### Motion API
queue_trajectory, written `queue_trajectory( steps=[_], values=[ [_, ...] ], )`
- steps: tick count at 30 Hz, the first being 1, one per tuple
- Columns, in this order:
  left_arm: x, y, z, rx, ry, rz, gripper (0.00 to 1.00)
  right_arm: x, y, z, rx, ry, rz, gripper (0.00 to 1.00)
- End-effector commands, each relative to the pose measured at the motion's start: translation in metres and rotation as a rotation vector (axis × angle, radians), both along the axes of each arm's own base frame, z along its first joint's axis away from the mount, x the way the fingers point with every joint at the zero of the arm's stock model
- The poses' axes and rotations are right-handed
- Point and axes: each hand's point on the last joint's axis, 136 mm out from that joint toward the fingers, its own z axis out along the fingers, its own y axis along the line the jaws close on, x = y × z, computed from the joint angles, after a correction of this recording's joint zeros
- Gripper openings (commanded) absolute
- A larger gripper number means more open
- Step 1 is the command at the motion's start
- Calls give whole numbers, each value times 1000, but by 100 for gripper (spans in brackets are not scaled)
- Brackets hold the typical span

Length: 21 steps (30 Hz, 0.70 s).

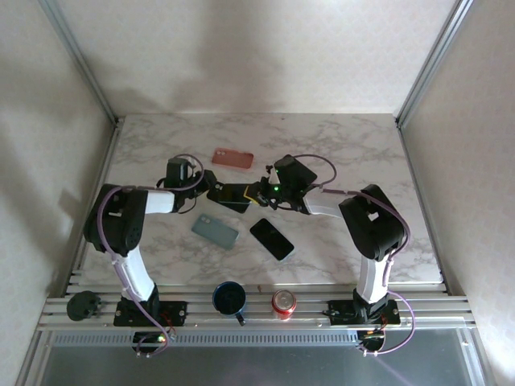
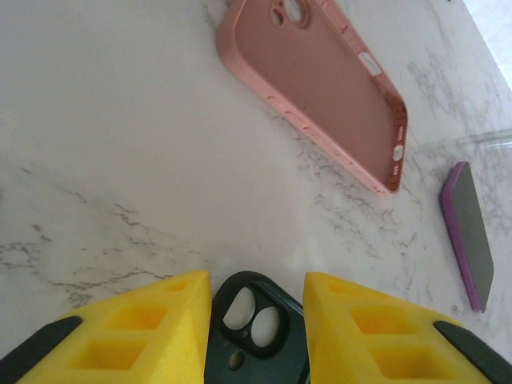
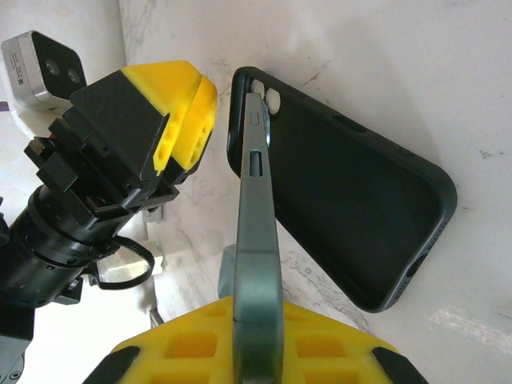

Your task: Put the phone into the phone case

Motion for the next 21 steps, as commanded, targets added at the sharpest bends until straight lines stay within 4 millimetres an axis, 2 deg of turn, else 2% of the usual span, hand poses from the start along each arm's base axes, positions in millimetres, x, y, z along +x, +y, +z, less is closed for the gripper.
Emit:
queue_trajectory(
  steps=[1, 11, 21],
  values=[
    [5, 0, 0, -4, -21, -17, 35, 11, 12, 21, 47, -51, -15, 0],
    [-1, -2, -8, -17, -8, -24, 35, 12, 11, 4, 27, 5, -49, 0],
    [-7, -6, -18, -28, 11, -32, 35, 14, 11, -5, 19, 29, -62, 0]
  ],
)
